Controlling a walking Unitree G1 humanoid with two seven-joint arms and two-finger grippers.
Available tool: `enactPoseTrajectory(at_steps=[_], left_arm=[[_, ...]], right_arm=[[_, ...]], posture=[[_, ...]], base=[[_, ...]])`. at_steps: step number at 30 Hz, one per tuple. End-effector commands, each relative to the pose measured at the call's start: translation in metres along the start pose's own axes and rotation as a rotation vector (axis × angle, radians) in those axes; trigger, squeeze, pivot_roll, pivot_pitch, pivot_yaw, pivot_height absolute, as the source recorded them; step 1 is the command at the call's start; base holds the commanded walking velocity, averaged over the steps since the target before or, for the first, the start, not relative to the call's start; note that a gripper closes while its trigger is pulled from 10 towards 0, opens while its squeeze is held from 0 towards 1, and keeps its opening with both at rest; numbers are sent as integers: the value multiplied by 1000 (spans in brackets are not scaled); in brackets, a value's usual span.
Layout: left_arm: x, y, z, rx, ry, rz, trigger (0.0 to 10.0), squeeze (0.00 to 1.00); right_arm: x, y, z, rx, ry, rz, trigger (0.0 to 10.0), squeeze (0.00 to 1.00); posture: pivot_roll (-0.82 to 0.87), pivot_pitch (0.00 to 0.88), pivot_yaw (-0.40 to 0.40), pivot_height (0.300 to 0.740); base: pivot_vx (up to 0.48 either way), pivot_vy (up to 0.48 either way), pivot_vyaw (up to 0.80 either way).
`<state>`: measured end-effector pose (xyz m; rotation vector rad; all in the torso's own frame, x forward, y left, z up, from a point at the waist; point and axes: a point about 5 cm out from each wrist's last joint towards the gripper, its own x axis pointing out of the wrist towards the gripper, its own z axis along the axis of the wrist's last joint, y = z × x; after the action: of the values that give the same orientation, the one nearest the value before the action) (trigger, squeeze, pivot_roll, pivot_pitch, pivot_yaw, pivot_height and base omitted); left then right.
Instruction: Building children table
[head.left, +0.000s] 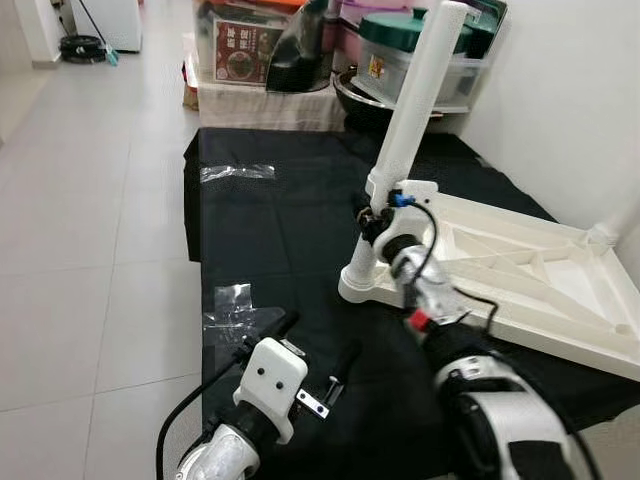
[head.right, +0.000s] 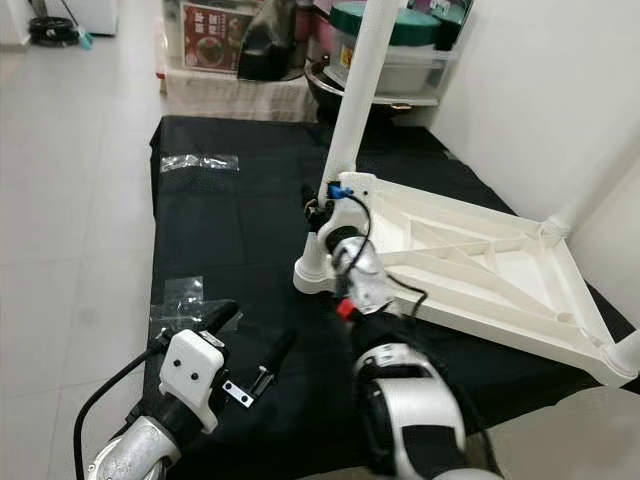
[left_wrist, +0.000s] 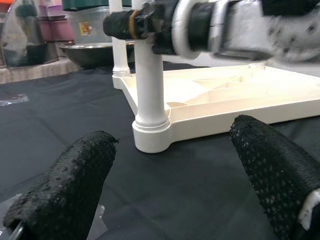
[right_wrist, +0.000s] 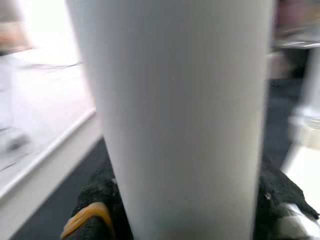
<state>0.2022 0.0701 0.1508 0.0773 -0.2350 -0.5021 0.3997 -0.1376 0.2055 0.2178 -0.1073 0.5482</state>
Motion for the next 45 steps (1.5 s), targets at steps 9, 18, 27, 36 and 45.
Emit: enactPoseTrajectory(at_steps=[9, 18, 27, 36, 45], left_arm=[[-1, -3, -3, -8, 20, -11, 10000, 0], [-1, -5, -3, -9, 21, -8, 10000, 0], [-2, -4, -4, -10, 24, -8, 10000, 0], [-2, -3, -4, -7, 24, -12, 10000, 0], [-1, -2, -4, -2, 25, -11, 10000, 0]], right_arm=[[-15, 26, -9, 130, 158, 706, 10000, 0], [-7, 48, -22, 96, 243, 817, 0, 0], [16, 30, -6, -38, 119, 286, 0, 0], [-4, -26, -19, -104, 200, -580, 0, 0], [-12, -18, -29, -61, 121, -920, 0, 0]], posture=[[124, 26, -145, 740], [129, 26, -149, 740], [117, 29, -143, 740], [112, 33, -141, 740], [112, 35, -138, 740]], base=[[0, 0, 0], [0, 0, 0], [0, 0, 0], [0, 0, 0], [0, 0, 0]])
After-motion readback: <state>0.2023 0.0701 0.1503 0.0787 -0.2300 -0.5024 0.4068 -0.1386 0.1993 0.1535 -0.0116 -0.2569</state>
